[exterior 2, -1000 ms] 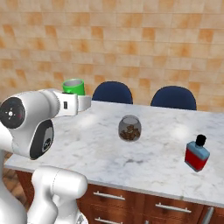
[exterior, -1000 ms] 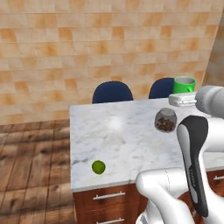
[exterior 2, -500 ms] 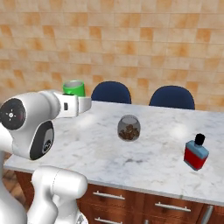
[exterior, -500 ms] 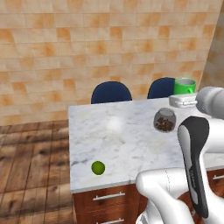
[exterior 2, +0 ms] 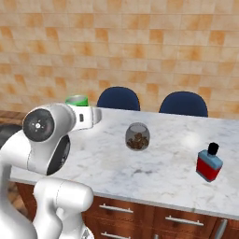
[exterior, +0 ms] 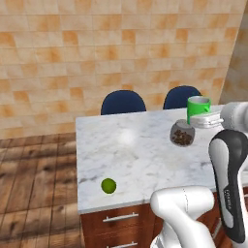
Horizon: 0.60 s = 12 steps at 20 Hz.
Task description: Open the cabinet directly in front. Then move the liquor and the mug to the dining counter with the jar on it.
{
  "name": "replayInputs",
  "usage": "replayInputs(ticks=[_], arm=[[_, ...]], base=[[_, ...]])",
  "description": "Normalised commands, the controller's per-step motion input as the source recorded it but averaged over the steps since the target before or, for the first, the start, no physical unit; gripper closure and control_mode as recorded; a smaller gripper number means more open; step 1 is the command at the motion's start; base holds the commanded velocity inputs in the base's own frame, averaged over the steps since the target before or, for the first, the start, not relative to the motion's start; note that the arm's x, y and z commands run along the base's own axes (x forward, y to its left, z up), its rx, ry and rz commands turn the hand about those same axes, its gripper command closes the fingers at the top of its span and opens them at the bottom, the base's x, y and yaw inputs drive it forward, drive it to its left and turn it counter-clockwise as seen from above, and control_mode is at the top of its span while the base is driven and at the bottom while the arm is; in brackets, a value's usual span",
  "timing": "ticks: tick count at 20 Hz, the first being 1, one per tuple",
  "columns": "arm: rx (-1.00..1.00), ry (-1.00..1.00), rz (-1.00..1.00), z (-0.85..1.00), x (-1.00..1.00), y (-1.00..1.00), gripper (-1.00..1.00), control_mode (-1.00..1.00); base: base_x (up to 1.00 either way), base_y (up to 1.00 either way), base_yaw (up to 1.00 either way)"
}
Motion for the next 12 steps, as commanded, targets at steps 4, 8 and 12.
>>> replayInputs(ticks=[4, 8, 12], arm=[[0.00, -0.04, 0.24, -0.50, 0.00, 0.00, 1.00, -1.00], [0.00, -0.10, 0.23, -0.51, 0.00, -0.02, 1.00, -1.00], [0.00, -0.06, 0.22, -0.51, 0.01, -0.05, 1.00, -1.00]], base=[[0.00, 0.00, 0.00], [0.00, 0.00, 0.00], [0.00, 0.00, 0.00]])
